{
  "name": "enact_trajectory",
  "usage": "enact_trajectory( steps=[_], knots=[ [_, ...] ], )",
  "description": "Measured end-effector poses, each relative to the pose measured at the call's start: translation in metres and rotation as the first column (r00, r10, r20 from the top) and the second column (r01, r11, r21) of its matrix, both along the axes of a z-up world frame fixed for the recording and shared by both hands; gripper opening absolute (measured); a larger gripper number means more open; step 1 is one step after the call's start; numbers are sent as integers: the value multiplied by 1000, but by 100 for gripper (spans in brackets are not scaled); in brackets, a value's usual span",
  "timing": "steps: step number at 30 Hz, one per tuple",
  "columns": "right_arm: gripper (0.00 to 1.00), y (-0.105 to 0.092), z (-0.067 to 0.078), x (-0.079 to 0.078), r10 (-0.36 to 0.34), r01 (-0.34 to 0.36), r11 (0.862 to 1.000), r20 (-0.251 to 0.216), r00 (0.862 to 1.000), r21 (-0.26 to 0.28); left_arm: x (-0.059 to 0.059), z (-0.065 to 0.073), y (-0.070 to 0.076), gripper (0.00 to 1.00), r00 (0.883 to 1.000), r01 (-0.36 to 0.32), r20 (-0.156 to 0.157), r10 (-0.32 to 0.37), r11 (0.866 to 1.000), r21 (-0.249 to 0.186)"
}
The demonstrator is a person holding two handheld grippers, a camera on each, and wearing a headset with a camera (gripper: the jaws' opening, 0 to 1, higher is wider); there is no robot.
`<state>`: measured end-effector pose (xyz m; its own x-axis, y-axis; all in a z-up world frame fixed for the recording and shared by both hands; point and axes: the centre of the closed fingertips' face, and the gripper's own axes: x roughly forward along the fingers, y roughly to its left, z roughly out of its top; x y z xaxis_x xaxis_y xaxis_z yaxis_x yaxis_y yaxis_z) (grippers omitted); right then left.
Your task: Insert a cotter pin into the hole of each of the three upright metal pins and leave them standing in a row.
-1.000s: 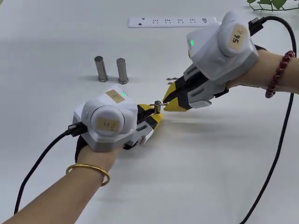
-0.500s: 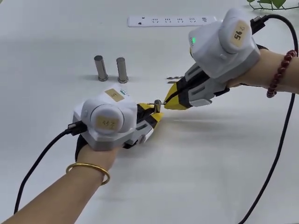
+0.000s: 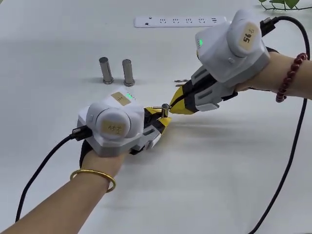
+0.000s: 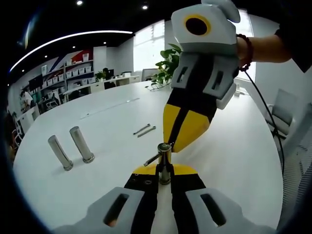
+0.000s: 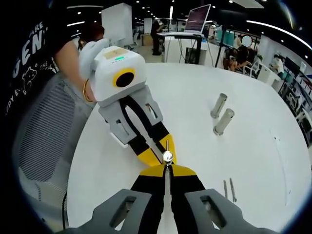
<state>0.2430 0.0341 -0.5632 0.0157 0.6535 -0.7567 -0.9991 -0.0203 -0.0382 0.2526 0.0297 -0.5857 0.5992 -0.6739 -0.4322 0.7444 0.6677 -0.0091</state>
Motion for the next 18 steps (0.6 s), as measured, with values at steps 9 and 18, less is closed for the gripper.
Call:
enact_trajectory(
  steps=[9, 18],
  knots=[
    [0, 2, -1, 0, -11, 11, 1000, -3, 1000, 11, 0, 0, 0, 6, 1000, -1, 1, 1, 1000, 5],
    [0, 3, -1, 0, -21, 21, 1000, -9, 1000, 10, -1, -4, 1, 6, 1000, -4, -13, 4, 1000, 2]
  ],
)
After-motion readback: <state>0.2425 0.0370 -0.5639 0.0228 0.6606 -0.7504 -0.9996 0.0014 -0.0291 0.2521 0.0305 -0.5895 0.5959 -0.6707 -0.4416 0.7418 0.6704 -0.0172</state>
